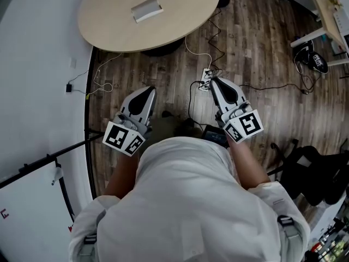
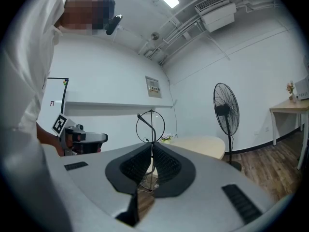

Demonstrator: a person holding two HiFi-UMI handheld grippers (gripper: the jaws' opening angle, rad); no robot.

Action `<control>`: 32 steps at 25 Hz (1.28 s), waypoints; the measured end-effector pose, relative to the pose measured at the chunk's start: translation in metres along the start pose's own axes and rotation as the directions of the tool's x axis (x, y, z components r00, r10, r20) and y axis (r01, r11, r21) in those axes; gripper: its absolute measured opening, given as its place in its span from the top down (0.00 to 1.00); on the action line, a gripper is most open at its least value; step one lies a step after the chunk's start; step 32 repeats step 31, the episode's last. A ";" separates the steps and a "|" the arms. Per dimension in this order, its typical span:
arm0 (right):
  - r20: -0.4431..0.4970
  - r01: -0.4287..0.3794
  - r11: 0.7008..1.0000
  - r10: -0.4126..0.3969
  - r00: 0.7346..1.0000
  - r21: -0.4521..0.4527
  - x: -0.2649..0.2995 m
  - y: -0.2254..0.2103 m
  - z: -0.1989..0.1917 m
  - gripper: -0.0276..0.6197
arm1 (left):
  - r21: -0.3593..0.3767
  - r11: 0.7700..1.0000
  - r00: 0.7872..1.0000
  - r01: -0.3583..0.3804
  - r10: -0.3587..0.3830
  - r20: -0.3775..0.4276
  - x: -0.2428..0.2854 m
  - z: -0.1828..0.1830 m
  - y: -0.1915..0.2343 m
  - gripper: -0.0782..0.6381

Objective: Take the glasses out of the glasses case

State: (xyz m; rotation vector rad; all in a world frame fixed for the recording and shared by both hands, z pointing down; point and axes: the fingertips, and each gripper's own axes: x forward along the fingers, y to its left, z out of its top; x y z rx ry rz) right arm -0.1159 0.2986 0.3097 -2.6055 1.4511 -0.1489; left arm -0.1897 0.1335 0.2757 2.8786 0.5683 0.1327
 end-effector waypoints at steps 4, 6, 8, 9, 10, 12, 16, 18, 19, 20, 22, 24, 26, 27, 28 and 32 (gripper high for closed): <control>-0.002 -0.001 1.000 0.001 1.000 -0.021 0.004 0.004 0.001 0.91 | -0.001 1.000 1.000 0.021 -0.021 0.015 0.004 0.001 -0.001 0.87; -0.007 -0.001 0.999 0.000 1.000 -0.033 0.001 0.003 0.002 0.91 | -0.009 1.000 0.999 0.028 -0.028 0.027 0.007 0.002 -0.005 0.87; -0.010 0.005 0.999 -0.006 1.000 -0.042 -0.006 0.001 0.002 0.91 | -0.006 0.999 0.999 0.040 -0.040 0.029 0.009 0.002 -0.011 0.87; -0.010 0.009 0.999 -0.009 1.000 -0.041 -0.009 0.001 0.002 0.91 | -0.004 0.999 0.999 0.045 -0.044 0.027 0.009 0.001 -0.014 0.87; -0.009 0.012 0.999 -0.012 1.000 -0.038 -0.012 0.000 0.001 0.91 | -0.003 0.999 0.999 0.047 -0.047 0.025 0.009 0.000 -0.017 0.87; -0.008 0.018 0.999 -0.018 1.000 -0.032 -0.016 -0.001 0.000 0.91 | -0.009 0.999 0.999 0.044 -0.044 0.018 0.007 -0.004 -0.020 0.87; -0.006 0.023 0.999 -0.023 1.000 -0.023 -0.024 -0.004 -0.002 0.91 | -0.028 0.999 0.999 0.043 -0.043 0.002 0.004 -0.011 -0.026 0.87; -0.004 0.022 0.999 -0.022 1.000 -0.024 -0.027 -0.005 -0.002 0.91 | -0.030 0.998 0.999 0.046 -0.046 -0.006 0.005 -0.015 -0.029 0.87; -0.002 0.023 0.999 -0.023 1.000 -0.024 -0.029 -0.006 -0.001 0.91 | -0.032 0.998 0.999 0.047 -0.048 -0.011 0.005 -0.017 -0.032 0.87; -0.001 0.024 0.999 -0.024 1.000 -0.023 -0.032 -0.007 -0.001 0.91 | -0.034 0.998 0.999 0.050 -0.051 -0.015 0.006 -0.019 -0.035 0.87; 0.000 0.026 0.999 -0.026 1.000 -0.022 -0.037 -0.009 -0.002 0.91 | -0.037 0.998 0.998 0.058 -0.059 -0.024 0.008 -0.023 -0.040 0.87; -0.002 0.027 0.999 -0.027 1.000 -0.018 -0.040 -0.009 -0.005 0.91 | -0.043 0.997 0.997 0.063 -0.064 -0.032 0.009 -0.027 -0.044 0.87; -0.005 0.028 1.000 -0.028 1.000 -0.012 -0.045 -0.008 -0.007 0.91 | -0.047 0.997 0.997 0.068 -0.070 -0.039 0.010 -0.030 -0.049 0.87; -0.006 0.029 1.000 -0.030 1.000 -0.010 -0.048 -0.008 -0.009 0.91 | -0.047 0.996 0.996 0.073 -0.074 -0.040 0.010 -0.031 -0.052 0.87; -0.007 0.032 0.999 -0.032 0.999 -0.008 -0.052 -0.010 -0.010 0.91 | -0.046 0.996 0.996 0.077 -0.079 -0.039 0.011 -0.030 -0.055 0.87; -0.011 0.045 0.999 -0.045 0.999 0.004 -0.061 -0.017 -0.012 0.91 | -0.041 0.996 0.996 0.085 -0.087 -0.035 0.014 -0.027 -0.063 0.87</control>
